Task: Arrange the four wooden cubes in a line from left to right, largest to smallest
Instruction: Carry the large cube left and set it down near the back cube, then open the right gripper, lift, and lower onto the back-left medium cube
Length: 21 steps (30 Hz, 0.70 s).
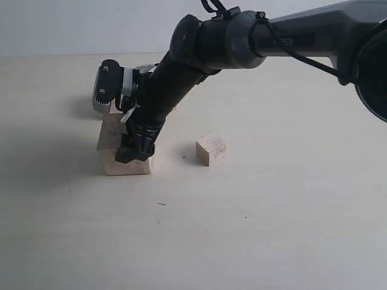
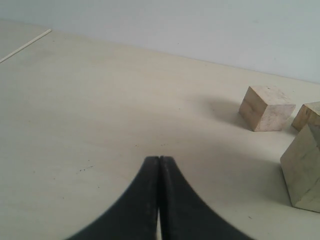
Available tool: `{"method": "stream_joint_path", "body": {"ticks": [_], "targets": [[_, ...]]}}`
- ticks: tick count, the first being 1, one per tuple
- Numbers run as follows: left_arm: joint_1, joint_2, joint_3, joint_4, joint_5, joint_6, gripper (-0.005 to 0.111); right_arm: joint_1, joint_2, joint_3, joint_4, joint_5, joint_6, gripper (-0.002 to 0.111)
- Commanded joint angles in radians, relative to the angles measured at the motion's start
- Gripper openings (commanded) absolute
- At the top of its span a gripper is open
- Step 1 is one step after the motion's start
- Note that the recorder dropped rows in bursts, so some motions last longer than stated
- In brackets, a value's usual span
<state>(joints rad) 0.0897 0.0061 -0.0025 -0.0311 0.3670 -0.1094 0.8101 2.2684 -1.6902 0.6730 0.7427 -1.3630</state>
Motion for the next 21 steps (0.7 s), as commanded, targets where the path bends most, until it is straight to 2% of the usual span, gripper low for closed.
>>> {"method": "stream_joint_path", "body": {"ticks": [1, 7, 10, 14, 21], "targets": [[0.002, -0.006, 0.002, -0.01, -0.004, 0.0, 0.0, -0.002, -0.011, -0.012, 0.023, -0.013, 0.002, 0.038], [0.002, -0.006, 0.002, -0.01, -0.004, 0.0, 0.0, -0.002, -0.011, -0.012, 0.023, -0.013, 0.002, 0.082], [0.002, -0.006, 0.002, -0.01, -0.004, 0.0, 0.0, -0.002, -0.013, -0.012, 0.035, -0.013, 0.002, 0.095], [0.002, -0.006, 0.002, -0.01, -0.004, 0.0, 0.0, -0.002, -0.03, -0.012, 0.04, -0.013, 0.002, 0.105], [0.002, -0.006, 0.002, -0.01, -0.004, 0.0, 0.0, -0.002, -0.112, -0.012, 0.061, 0.024, 0.044, 0.105]]}}
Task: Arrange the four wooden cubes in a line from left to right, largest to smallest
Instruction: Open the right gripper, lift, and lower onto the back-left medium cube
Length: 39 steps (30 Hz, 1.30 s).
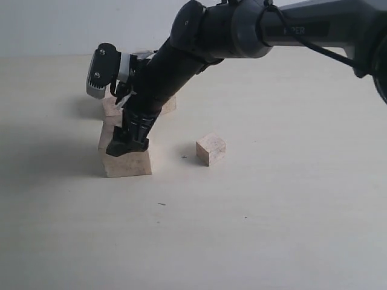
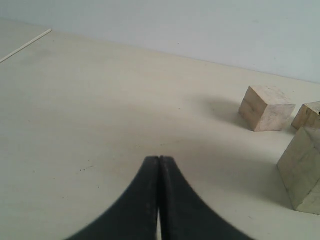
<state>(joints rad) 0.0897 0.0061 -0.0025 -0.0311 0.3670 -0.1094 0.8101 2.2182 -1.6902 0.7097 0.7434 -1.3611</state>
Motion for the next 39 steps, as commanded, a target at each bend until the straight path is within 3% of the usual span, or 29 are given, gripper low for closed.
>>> {"method": "stream_joint_path", "body": {"ticks": [1, 13, 19, 24, 28, 39], "targets": [[0.002, -0.006, 0.002, -0.01, -0.004, 0.0, 0.0, -0.002, -0.076, -0.012, 0.035, 0.024, 0.068, 0.105], [0.002, -0.006, 0.002, -0.01, -0.004, 0.0, 0.0, -0.004, -0.086, -0.082, 0.027, -0.375, 0.588, 0.105], [0.002, -0.006, 0.002, -0.01, -0.004, 0.0, 0.0, -0.004, 0.058, -0.267, -0.049, -0.375, 0.734, 0.103], [0.002, -0.006, 0.002, -0.01, -0.004, 0.0, 0.0, -0.004, 0.185, -0.432, -0.262, -0.359, 1.003, 0.097], [0.002, -0.006, 0.002, -0.01, -0.004, 0.0, 0.0, -0.002, 0.29, -0.547, -0.379, -0.291, 1.058, 0.097], [0.002, -0.006, 0.002, -0.01, -0.004, 0.0, 0.0, 0.003, 0.379, -0.551, -0.441, -0.301, 1.163, 0.097]]}}
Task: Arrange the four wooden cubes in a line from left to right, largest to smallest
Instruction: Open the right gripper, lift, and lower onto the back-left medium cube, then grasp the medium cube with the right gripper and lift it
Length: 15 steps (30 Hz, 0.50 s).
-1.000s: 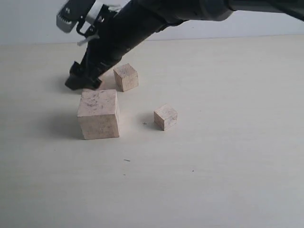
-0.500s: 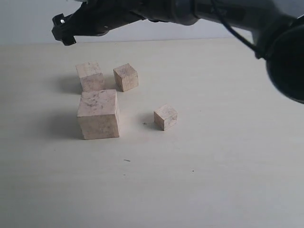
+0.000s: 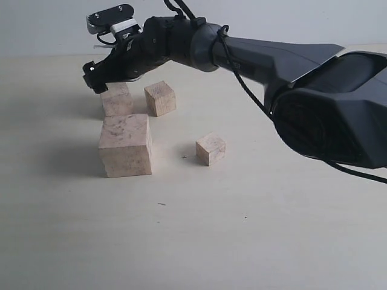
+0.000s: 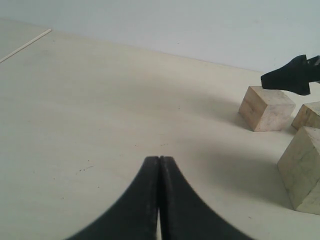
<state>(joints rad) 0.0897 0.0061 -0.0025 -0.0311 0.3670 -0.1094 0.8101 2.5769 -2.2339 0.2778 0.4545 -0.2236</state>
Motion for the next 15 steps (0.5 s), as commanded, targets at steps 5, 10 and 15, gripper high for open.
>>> {"method": "stream_joint_path", "body": {"ticks": [5, 10, 15], "targets": [[-0.002, -0.006, 0.002, -0.01, -0.004, 0.0, 0.0, 0.003, 0.041, -0.007, -0.006, -0.012, 0.044, 0.097], [-0.002, -0.006, 0.002, -0.01, -0.004, 0.0, 0.0, 0.003, 0.041, -0.007, -0.008, -0.006, 0.046, 0.09], [-0.002, -0.006, 0.002, -0.01, -0.004, 0.0, 0.0, 0.003, 0.041, -0.007, -0.008, 0.008, 0.096, 0.066]]}}
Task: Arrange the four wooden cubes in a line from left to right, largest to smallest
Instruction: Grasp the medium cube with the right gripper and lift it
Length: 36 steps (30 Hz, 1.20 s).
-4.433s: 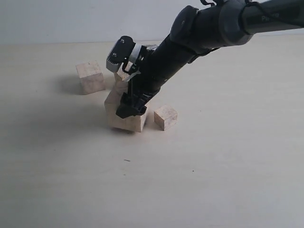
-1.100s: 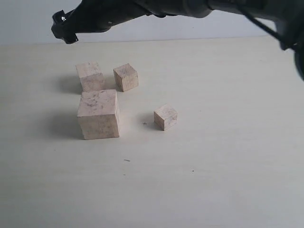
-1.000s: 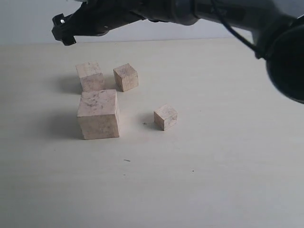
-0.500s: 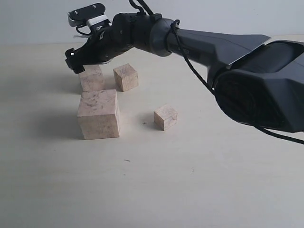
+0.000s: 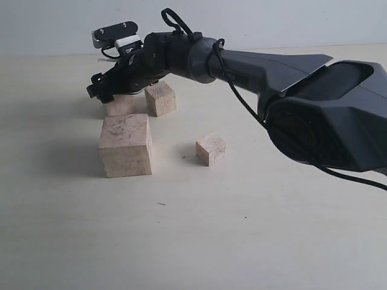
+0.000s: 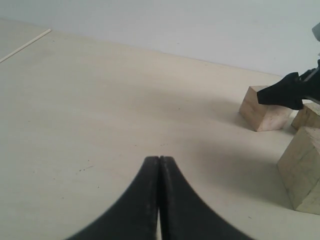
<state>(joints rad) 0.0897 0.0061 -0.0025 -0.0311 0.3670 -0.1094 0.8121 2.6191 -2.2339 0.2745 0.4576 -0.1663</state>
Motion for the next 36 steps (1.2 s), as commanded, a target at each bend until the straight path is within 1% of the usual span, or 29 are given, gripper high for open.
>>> {"method": "stream_joint_path", "body": {"ticks": [1, 2, 7, 9, 13, 17, 21, 27, 30, 32, 34, 35, 36], "targets": [[-0.002, -0.006, 0.002, -0.01, -0.004, 0.0, 0.0, 0.001, -0.001, -0.007, -0.005, 0.005, 0.047, 0.058], [-0.002, -0.006, 0.002, -0.01, -0.004, 0.0, 0.0, 0.001, -0.003, -0.007, -0.005, 0.01, 0.056, 0.052], [-0.002, -0.006, 0.002, -0.01, -0.004, 0.0, 0.0, 0.001, -0.051, -0.007, -0.009, 0.083, 0.061, 0.011], [-0.002, -0.006, 0.002, -0.01, -0.004, 0.0, 0.0, 0.001, -0.092, -0.007, -0.032, 0.127, 0.059, 0.0], [-0.002, -0.006, 0.002, -0.01, -0.004, 0.0, 0.0, 0.001, -0.206, -0.007, -0.04, 0.274, -0.044, 0.0], [-0.002, -0.006, 0.002, -0.01, -0.004, 0.0, 0.0, -0.004, -0.312, -0.007, -0.05, 0.44, -0.234, 0.0], [-0.002, -0.006, 0.002, -0.01, -0.004, 0.0, 0.0, -0.025, -0.391, -0.007, -0.05, 0.494, -0.253, 0.0], [-0.002, -0.006, 0.002, -0.01, -0.004, 0.0, 0.0, -0.107, -0.488, -0.007, -0.026, 0.635, -0.372, 0.0], [-0.002, -0.006, 0.002, -0.01, -0.004, 0.0, 0.0, -0.156, -0.508, -0.007, 0.001, 0.763, -0.467, 0.0], [-0.002, -0.006, 0.002, -0.01, -0.004, 0.0, 0.0, -0.187, -0.51, -0.005, 0.028, 0.763, -0.534, 0.0], [-0.002, -0.006, 0.002, -0.01, -0.004, 0.0, 0.0, -0.214, -0.518, 0.027, 0.072, 0.763, -0.55, 0.0], [-0.002, -0.006, 0.002, -0.01, -0.004, 0.0, 0.0, -0.23, -0.527, 0.081, 0.129, 0.763, -0.635, 0.0], [-0.002, -0.006, 0.002, -0.01, -0.004, 0.0, 0.0, -0.236, -0.529, 0.115, 0.155, 0.763, -0.675, 0.0]]}}
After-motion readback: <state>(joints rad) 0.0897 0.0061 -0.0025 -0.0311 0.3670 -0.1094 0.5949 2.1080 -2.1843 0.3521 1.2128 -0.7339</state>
